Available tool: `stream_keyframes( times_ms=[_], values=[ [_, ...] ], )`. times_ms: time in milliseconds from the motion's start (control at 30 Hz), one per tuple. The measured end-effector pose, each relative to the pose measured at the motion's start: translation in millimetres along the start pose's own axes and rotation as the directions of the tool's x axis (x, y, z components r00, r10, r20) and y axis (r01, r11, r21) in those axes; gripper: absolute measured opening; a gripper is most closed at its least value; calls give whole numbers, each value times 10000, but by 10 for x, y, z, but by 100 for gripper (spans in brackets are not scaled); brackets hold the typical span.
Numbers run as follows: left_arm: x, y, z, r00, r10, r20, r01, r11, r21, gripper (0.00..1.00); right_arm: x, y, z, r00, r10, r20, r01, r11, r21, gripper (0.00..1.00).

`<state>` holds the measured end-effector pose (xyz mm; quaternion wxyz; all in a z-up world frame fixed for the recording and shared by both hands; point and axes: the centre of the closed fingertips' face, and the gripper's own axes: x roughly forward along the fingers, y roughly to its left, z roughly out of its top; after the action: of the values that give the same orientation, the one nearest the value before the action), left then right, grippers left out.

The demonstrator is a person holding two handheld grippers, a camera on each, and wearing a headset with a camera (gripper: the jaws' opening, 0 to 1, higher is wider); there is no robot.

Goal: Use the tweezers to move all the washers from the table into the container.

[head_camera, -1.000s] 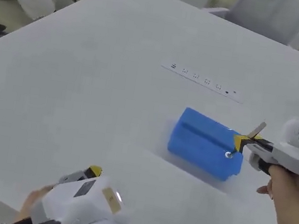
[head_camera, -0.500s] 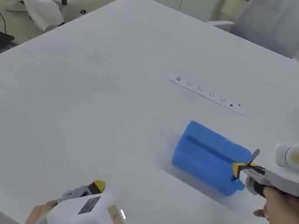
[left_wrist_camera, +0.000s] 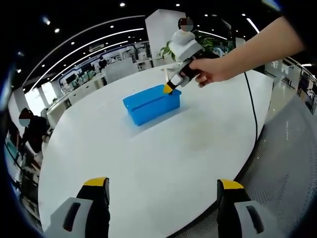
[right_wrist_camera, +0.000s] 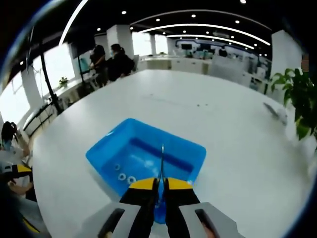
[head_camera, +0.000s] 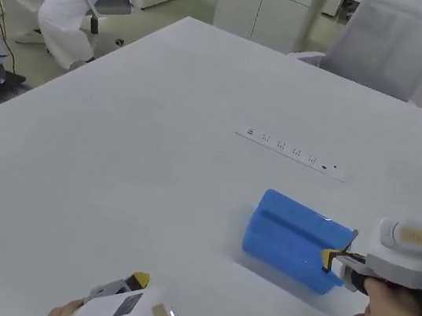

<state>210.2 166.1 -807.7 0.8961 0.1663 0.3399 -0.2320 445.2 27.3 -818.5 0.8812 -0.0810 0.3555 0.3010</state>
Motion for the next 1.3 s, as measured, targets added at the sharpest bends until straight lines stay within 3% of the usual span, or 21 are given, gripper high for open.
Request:
stream_keyframes(
  times_ms=[67,200,300,400,467,500,567,600,700,733,800,900,1033,1067,1100,1133,1167,1200,1233,1300],
  values=[
    [-9,-8,22,9999,-47,112,47,10000,-8,92,6,-12,19,9997,-231,-5,230,9992,-323,3],
    [-32,-25,73,9992,-268,288,275,9993,-234,92,-111,-35,172,9981,-311,539,312,9995,-8,4],
    [-98,-63,217,9941,-738,798,793,9945,-681,91,-247,-36,347,9928,-285,1168,258,9994,249,4],
    [-181,-5,420,9892,-910,1152,989,9930,-648,88,-410,69,498,9859,208,1662,-243,9995,190,3],
    [-213,58,588,9861,-880,1407,937,9950,-345,87,-578,213,607,9738,723,2158,-761,9971,92,3],
    [-230,80,679,9839,-947,1517,988,9949,-197,86,-679,328,676,9633,1237,2383,-1278,9918,16,3],
    [-269,101,849,9767,-1134,1822,1174,9930,-110,84,-873,541,653,9520,1764,2500,-1834,9830,48,3],
    [-289,103,932,9712,-1222,2047,1269,9919,-96,84,-912,559,660,9464,1915,2602,-1952,9807,-118,3],
    [-379,74,1198,9460,-1786,2705,1898,9817,-157,81,-1063,676,640,9245,2685,2705,-2679,9626,-400,3],
    [-420,53,1302,9333,-2105,2910,2256,9740,-192,79,-1147,749,619,9128,3063,2701,-3048,9512,-488,3],
    [-477,31,1435,9162,-2466,3160,2621,9650,-69,75,-1250,778,584,9112,3098,2716,-3122,9493,-353,3],
    [-593,-12,1636,8873,-2977,3523,3031,9521,412,69,-1469,917,497,8909,3544,2841,-3603,9323,-332,3],
    [-809,-164,1933,8080,-4211,4121,4405,8962,520,56,-1668,1082,386,8737,4069,2668,-4049,9121,-651,3],
    [-845,-189,1992,7909,-4419,4233,4672,8828,485,55,-1717,1133,371,8645,4275,2645,-4219,9030,-804,3],
    [-892,-225,2078,7643,-4702,4414,5024,8632,496,55,-1788,1219,346,8527,4559,2550,-4475,8893,-936,3],
    [-916,-255,2117,7489,-4930,4428,5276,8479,517,54,-1831,1278,326,8448,4758,2448,-4648,8792,-1046,3],
    [-952,-320,2155,7166,-5437,4369,5818,8114,556,52,-1886,1352,299,8403,4903,2314,-4754,8715,-1204,3],
    [-969,-343,2183,7027,-5612,4373,6065,7939,442,50,-1906,1378,275,8395,4972,2193,-4769,8675,-1413,3],
    [-956,-326,2233,6996,-5568,4478,5985,7990,584,49,-1940,1426,236,8319,5177,2001,-4884,8540,-1791,3],
    [-951,-372,2267,6827,-5854,4373,6240,7784,679,46,-2001,1540,151,8173,5534,1605,-5191,8280,-2121,3]
  ],
)
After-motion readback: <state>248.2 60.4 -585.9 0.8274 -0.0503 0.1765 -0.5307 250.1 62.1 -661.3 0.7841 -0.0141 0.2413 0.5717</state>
